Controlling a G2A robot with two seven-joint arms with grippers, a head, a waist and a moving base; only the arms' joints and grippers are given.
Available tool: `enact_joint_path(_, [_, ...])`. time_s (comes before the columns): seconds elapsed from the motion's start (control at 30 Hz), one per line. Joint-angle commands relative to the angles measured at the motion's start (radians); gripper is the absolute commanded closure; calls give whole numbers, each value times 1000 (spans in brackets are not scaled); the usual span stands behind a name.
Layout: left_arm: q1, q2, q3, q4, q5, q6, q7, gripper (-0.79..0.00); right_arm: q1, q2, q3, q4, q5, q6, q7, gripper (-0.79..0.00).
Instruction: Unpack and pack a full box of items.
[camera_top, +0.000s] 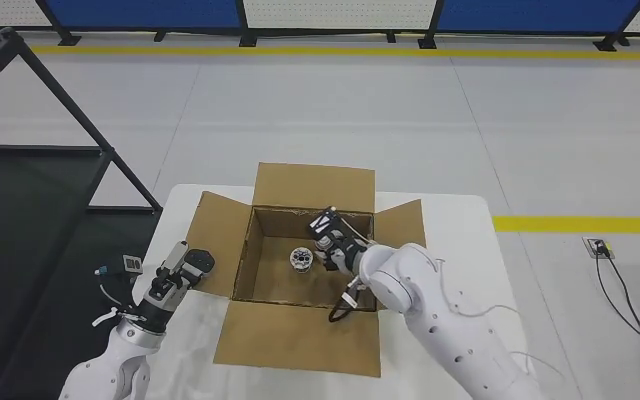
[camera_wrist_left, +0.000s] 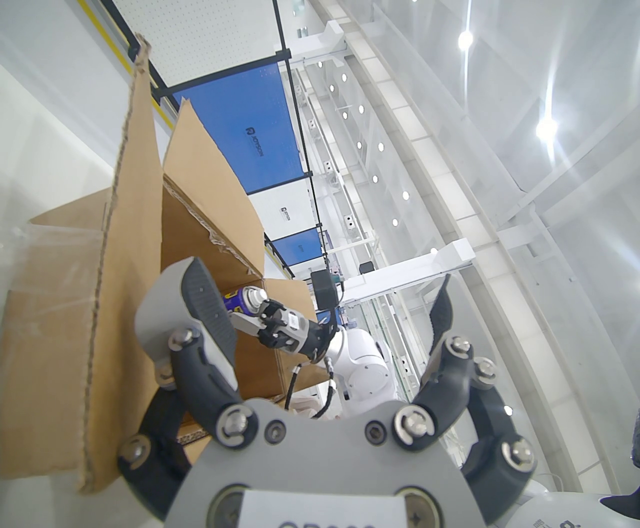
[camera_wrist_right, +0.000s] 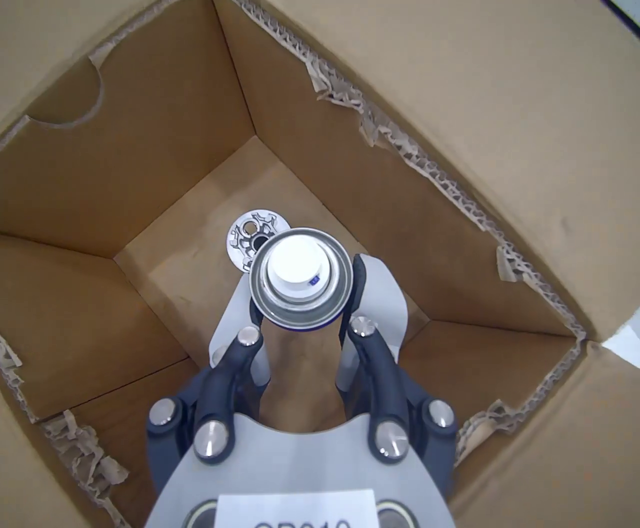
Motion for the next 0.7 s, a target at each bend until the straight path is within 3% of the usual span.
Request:
enact_joint_path(0.0, [0,0,0,0,0,0,0,-785,10,-6,-11,25,-1,6,4,0])
enact_joint_path(0.4, [0,0,0,0,0,0,0,-785,34,-34,-37,127,0,20,-11,0])
enact_joint_path(0.67, [0,0,0,0,0,0,0,-785,51,-51,-45,176,2,15,-20,-228])
